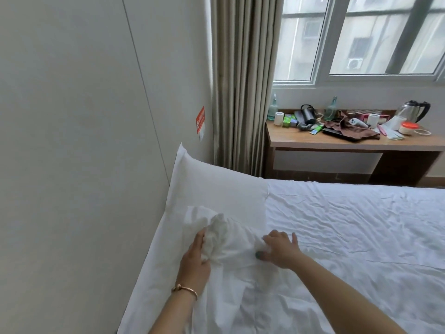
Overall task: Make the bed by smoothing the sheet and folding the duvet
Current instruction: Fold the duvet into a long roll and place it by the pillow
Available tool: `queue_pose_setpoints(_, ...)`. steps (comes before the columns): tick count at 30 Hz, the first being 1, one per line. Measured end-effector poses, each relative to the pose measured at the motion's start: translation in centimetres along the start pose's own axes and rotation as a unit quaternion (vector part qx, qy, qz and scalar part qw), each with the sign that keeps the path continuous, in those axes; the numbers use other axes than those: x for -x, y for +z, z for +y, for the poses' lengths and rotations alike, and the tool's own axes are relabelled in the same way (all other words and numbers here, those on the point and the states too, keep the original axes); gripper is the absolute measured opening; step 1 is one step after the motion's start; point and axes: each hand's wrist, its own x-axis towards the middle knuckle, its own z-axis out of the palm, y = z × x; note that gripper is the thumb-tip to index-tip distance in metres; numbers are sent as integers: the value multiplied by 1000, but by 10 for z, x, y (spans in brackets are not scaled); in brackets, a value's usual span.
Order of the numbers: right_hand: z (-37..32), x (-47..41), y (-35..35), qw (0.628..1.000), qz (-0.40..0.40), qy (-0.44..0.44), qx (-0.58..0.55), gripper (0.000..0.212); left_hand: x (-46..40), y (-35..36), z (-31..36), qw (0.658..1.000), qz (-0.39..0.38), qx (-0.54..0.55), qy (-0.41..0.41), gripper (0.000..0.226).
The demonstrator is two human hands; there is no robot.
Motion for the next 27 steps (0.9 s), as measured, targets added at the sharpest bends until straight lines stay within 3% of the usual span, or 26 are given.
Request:
queue_pose_setpoints(3, 25, 15, 4, 997, -39, -8, -62, 36, -10, -20, -2, 996, -87, 28, 7, 63)
queue_pose_setpoints(6, 44, 31, -16, 991, -33, 20, -129, 27, -30, -23, 21, 987, -131, 50, 74, 58)
queue_pose_setpoints(9, 36, 30, -31, 990, 93, 81, -70, 27, -52, -16, 27, 995, -76, 61, 34, 37)
queue_pose_setpoints(12, -2, 20, -8, 984, 168, 65, 17, 47, -59, -14, 3, 989, 34, -65, -131, 32)
queue_pose_setpoints(14, -36, 19, 9, 983, 183, 7, -16, 61, -51, -17, -6, 975, 61, -129, -171, 42)
queue_pose_setpoints(17, -80, 22, 21, 967, 200, -149, -56, 64, -31, -17, -1, 985, 86, -108, -107, 43)
queue_pose_setpoints(20, -112, 22, 20, 911, 263, -309, 71, 71, 2, -14, -10, 992, 42, -10, -119, 48)
queue_pose_setpoints(23, -132, 16, 3, 857, 251, -393, 219, 101, 41, -14, -25, 995, -14, 13, -98, 76)
queue_pose_setpoints(24, -137, 14, -5, 847, 226, -408, 254, 96, 55, -14, -28, 995, -28, 18, -92, 85)
queue_pose_setpoints(27, -144, 10, -23, 841, 186, -415, 293, 43, 90, -11, -34, 996, -43, 30, -72, 96)
